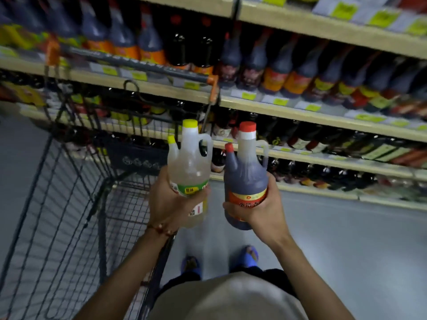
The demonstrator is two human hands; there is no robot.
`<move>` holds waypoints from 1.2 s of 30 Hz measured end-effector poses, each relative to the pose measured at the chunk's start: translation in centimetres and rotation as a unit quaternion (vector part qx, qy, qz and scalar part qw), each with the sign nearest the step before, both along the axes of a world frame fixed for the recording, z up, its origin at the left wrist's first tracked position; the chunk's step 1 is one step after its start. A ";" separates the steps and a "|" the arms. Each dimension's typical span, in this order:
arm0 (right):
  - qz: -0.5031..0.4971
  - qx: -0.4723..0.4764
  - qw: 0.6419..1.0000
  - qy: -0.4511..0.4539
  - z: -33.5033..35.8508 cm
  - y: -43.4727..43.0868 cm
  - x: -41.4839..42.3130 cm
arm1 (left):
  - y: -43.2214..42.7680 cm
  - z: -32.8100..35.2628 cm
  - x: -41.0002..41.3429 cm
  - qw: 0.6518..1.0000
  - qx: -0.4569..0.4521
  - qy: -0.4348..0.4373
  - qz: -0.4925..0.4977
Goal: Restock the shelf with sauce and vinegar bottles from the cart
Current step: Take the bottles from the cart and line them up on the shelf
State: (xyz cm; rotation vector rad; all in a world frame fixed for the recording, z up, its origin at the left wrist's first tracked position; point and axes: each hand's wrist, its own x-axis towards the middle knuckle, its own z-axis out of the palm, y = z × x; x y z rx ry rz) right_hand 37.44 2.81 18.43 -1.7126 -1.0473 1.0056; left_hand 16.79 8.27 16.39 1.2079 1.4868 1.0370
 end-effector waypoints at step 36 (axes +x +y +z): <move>-0.433 0.060 0.899 -0.011 0.2 -25.4 53.9 | -10.7 2.4 66.4 0.888 0.080 0.050 -0.451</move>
